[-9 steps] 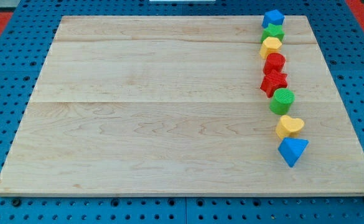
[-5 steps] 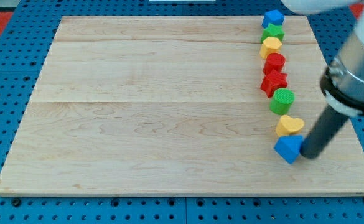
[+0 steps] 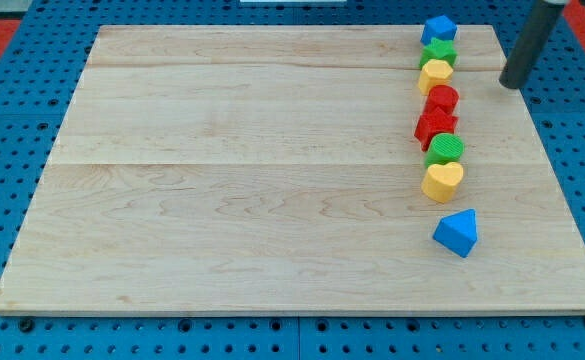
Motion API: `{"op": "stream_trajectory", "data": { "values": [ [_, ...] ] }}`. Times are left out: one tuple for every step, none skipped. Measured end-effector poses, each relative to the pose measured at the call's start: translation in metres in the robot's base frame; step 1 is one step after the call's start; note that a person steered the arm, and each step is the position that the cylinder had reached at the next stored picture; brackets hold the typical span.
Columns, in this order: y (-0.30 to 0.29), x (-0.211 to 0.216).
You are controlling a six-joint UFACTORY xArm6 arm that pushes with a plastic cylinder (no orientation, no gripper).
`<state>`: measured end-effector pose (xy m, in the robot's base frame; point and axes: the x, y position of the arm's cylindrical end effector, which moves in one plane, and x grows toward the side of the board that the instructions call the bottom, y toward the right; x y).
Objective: Move the blue cube green star closer
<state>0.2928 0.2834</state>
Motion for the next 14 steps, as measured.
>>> {"op": "stream_trajectory", "data": {
  "values": [
    [0.011,-0.056],
    [0.010,-0.101],
    [0.010,-0.102],
    [0.005,-0.102],
    [-0.024,-0.101],
    [-0.077,-0.102],
    [-0.146,-0.101],
    [-0.137,-0.090],
    [-0.087,-0.082],
    [-0.015,-0.075],
    [-0.071,-0.078],
    [-0.148,-0.077],
    [-0.116,-0.082],
    [-0.041,-0.062]
  ]
}}
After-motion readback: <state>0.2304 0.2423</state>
